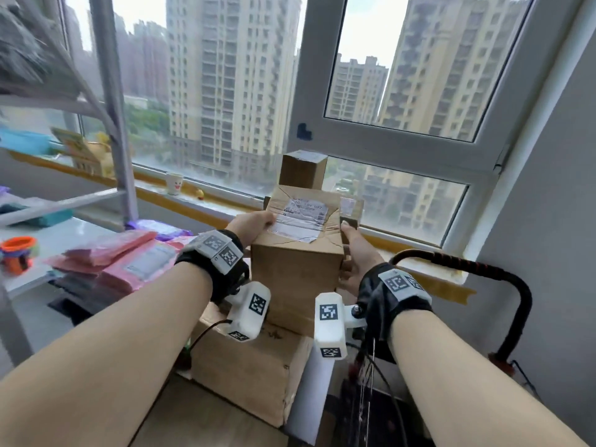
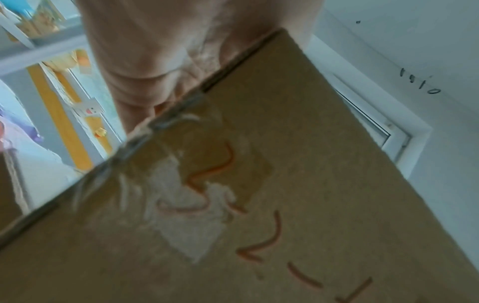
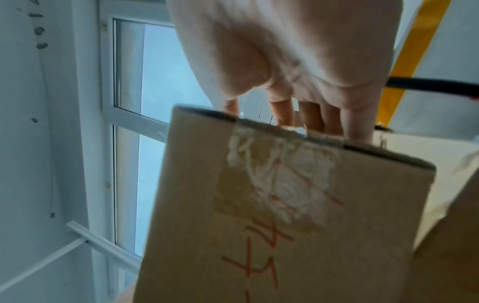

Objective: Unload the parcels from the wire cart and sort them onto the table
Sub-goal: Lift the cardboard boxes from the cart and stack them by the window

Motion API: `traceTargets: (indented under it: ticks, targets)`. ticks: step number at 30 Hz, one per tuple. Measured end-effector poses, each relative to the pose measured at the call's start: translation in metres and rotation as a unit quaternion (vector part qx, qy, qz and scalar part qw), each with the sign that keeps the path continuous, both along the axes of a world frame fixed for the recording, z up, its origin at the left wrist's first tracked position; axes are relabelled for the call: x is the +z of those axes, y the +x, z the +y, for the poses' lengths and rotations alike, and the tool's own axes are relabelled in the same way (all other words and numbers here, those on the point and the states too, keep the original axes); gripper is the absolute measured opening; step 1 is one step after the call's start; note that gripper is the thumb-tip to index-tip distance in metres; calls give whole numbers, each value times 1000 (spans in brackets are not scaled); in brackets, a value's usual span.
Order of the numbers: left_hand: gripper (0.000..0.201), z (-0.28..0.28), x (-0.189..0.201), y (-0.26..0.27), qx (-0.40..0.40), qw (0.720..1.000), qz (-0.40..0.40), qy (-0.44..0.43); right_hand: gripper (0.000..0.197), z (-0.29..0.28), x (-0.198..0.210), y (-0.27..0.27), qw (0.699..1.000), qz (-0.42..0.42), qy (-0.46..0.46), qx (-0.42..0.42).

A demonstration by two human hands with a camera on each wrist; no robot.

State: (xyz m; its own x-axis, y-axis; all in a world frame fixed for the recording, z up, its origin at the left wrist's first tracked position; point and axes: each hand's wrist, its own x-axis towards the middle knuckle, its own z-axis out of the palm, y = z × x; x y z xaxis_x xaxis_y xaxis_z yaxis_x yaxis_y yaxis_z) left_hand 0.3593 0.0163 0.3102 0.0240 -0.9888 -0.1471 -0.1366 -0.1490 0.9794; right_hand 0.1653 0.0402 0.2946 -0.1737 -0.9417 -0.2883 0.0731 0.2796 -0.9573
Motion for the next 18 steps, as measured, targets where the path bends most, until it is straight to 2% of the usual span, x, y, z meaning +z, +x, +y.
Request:
traceTargets:
  ticks: [5,8,12,18]
  targets:
    - [31,-33,2,35,1,999,-34,4,46,-36,-2,27,998,8,9,64]
    - [17,-45,-1,47,8,999,-31,-3,45,-46,-6,37,997,-1,31,68]
    - [20,-61,-3,56,-29,999,-29,8,43,-51,-7,51,998,-21,33,49]
    - [21,-85,-9,68,-29,999,-4,13,39,-59,-7,75,999,-24,47,-2]
